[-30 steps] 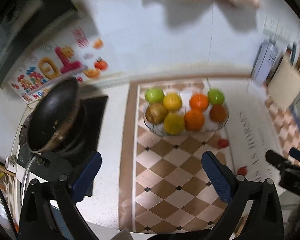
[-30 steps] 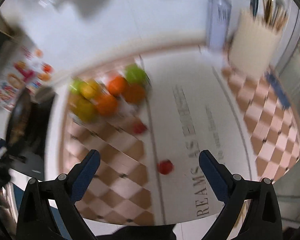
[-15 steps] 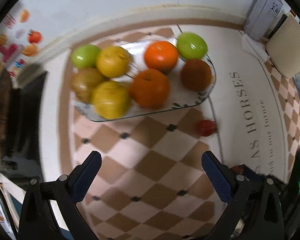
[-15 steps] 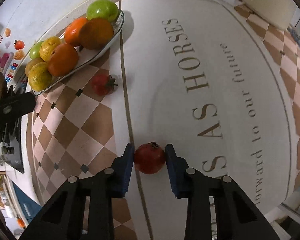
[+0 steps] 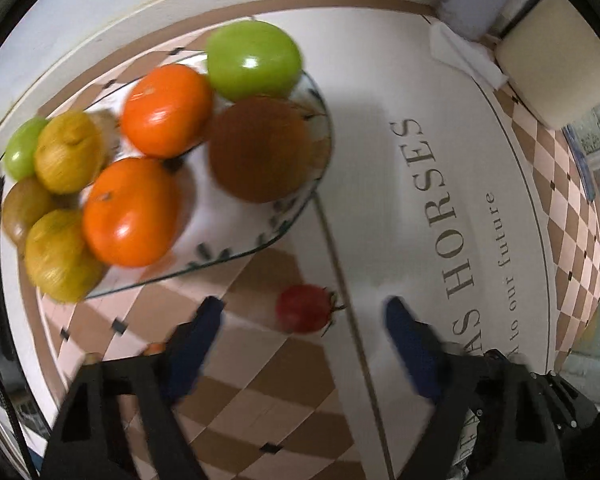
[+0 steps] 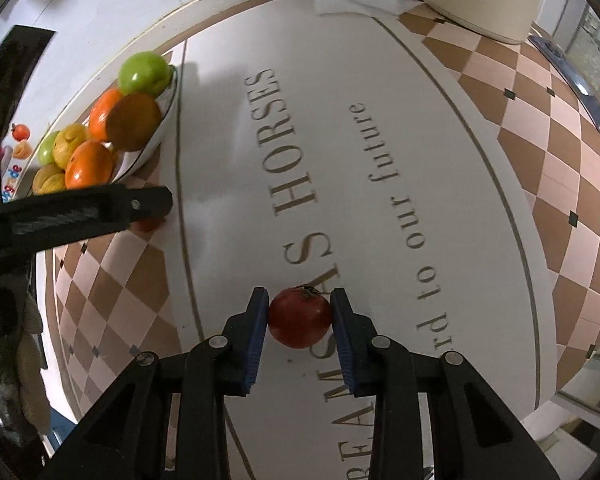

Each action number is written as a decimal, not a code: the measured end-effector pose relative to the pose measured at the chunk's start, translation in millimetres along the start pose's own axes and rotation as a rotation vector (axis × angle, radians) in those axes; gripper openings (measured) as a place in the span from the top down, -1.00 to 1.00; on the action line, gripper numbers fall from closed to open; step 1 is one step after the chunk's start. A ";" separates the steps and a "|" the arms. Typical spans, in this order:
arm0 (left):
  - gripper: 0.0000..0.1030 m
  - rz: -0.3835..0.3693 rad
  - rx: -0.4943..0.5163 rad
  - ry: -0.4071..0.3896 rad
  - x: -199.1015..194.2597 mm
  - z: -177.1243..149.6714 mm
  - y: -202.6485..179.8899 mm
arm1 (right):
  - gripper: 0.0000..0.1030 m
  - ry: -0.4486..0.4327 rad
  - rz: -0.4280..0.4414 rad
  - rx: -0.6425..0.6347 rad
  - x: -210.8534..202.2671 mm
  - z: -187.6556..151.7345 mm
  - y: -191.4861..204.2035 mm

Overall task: Organize fruits
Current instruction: 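Grasp a red cherry tomato with the right tool while the left tool grasps another, then place the cherry tomato on the plate with the right tool while the left tool places its tomato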

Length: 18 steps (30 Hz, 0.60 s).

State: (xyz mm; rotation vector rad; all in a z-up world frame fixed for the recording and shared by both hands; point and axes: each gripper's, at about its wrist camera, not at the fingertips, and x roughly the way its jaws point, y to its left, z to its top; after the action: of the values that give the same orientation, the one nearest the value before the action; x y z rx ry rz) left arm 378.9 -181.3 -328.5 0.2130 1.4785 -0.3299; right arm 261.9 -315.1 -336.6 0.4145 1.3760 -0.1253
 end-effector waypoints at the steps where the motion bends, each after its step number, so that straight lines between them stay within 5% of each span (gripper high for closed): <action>1: -0.27 0.001 0.007 0.008 2.9 0.8 -2.8 | 0.33 0.000 -0.001 0.004 0.6 0.6 -1.3; 3: 0.03 0.000 0.019 0.017 9.9 2.3 -8.0 | 0.33 0.001 0.002 0.010 1.2 1.5 -1.9; 9: 0.41 0.026 0.056 -0.007 15.4 0.4 -15.4 | 0.33 -0.009 0.007 0.011 -1.0 11.0 -2.4; 18: 0.45 -0.081 -0.085 -0.023 -8.8 3.7 23.1 | 0.33 -0.035 0.065 0.003 -13.0 34.6 11.5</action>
State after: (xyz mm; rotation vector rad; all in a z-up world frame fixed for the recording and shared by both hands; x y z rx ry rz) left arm 389.8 -160.2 -320.9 0.0810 1.4781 -0.3332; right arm 294.9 -318.8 -317.0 0.4569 1.3267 -0.0804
